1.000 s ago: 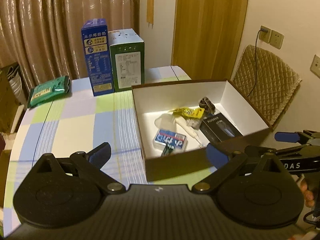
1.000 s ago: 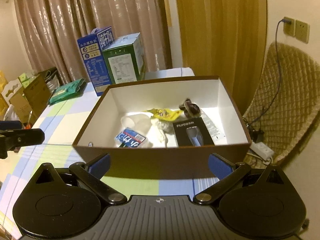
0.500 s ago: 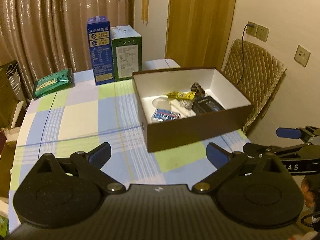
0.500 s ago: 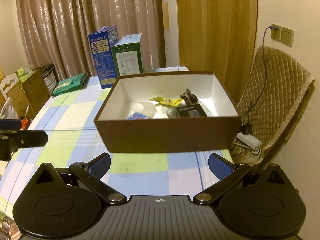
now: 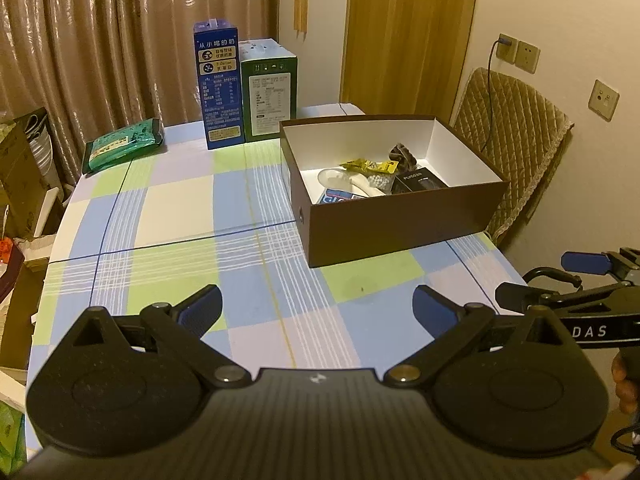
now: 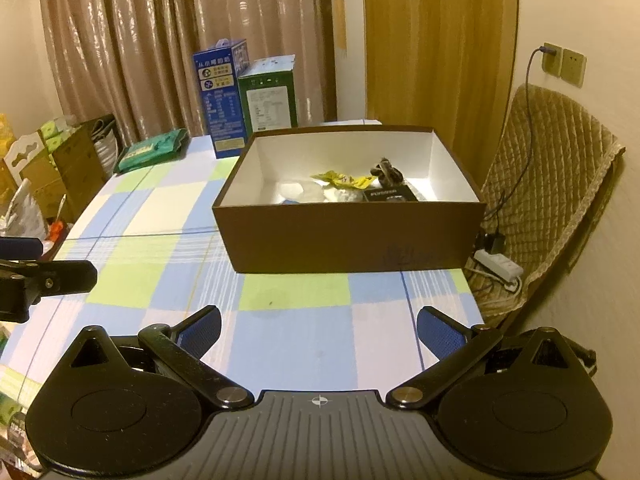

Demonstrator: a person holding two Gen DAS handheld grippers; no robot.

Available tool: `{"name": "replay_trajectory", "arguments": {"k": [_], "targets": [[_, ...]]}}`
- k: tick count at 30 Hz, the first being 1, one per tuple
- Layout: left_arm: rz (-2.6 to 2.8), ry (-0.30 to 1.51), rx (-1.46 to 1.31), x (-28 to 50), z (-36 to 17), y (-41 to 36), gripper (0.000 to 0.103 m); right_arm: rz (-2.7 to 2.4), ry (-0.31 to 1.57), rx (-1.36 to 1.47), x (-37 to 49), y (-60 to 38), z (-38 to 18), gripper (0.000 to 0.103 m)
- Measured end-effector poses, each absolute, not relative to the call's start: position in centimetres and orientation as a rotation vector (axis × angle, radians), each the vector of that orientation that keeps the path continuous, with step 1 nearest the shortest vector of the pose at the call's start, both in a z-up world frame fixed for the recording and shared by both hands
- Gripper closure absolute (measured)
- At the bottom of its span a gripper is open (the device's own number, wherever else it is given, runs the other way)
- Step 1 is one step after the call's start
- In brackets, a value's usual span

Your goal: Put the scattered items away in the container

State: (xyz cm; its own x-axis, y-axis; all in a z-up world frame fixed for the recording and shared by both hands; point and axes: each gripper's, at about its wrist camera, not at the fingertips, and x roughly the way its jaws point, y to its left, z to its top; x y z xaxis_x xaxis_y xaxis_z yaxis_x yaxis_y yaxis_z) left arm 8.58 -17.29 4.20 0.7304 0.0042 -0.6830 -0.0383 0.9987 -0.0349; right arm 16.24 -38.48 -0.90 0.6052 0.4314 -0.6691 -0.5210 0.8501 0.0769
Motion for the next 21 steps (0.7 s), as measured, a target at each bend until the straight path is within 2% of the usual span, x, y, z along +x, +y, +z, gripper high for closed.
{"name": "replay_trajectory", "arguments": {"k": [21], "targets": [[0.058, 0.778, -0.031, 10.4, 3.5, -22.2, 0.003, 0.599, 0.777, -0.16, 18.9, -42.3, -0.9, 0.002]]}}
